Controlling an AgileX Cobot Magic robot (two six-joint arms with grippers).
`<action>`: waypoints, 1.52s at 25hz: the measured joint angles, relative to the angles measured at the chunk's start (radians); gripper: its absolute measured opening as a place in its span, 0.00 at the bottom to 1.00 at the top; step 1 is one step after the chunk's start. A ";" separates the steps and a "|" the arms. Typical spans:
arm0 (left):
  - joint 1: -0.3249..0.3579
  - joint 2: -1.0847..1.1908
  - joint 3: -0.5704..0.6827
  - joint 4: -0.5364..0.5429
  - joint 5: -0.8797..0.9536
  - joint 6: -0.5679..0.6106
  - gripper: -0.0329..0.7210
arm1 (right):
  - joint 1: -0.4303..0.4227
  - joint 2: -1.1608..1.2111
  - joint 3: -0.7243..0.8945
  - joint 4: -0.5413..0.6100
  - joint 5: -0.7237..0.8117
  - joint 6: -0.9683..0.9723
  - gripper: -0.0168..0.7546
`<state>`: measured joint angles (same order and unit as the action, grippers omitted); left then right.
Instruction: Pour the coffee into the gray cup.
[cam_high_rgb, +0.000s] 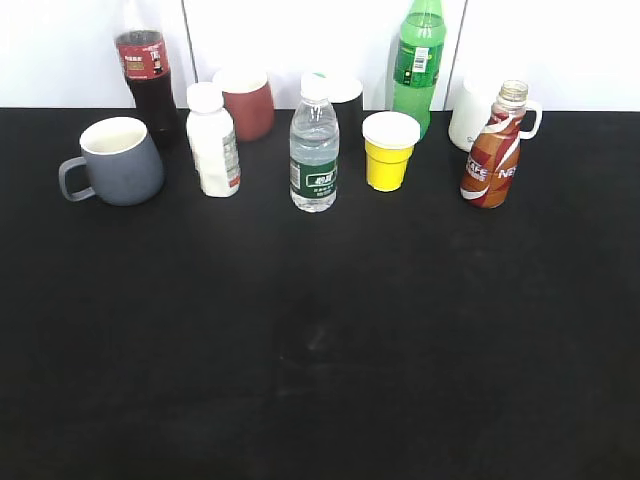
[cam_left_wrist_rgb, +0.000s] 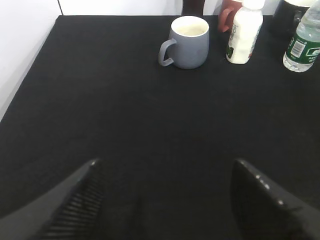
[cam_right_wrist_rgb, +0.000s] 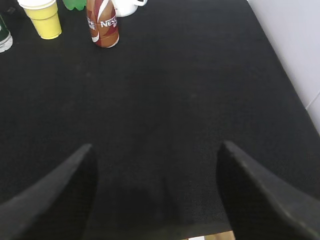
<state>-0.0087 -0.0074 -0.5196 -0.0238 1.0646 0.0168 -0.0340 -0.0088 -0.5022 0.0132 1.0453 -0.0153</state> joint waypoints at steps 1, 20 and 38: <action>0.000 0.000 0.000 0.000 0.000 0.000 0.83 | 0.000 0.000 0.000 0.000 0.000 0.000 0.74; 0.000 0.062 -0.037 -0.060 -0.277 0.000 0.83 | 0.000 0.000 0.000 0.000 0.000 0.000 0.74; 0.000 1.382 -0.017 0.072 -1.514 0.000 0.82 | 0.000 0.000 0.000 0.001 0.000 0.000 0.74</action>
<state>-0.0087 1.3748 -0.5369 0.0477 -0.4490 0.0168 -0.0340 -0.0088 -0.5022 0.0140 1.0453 -0.0153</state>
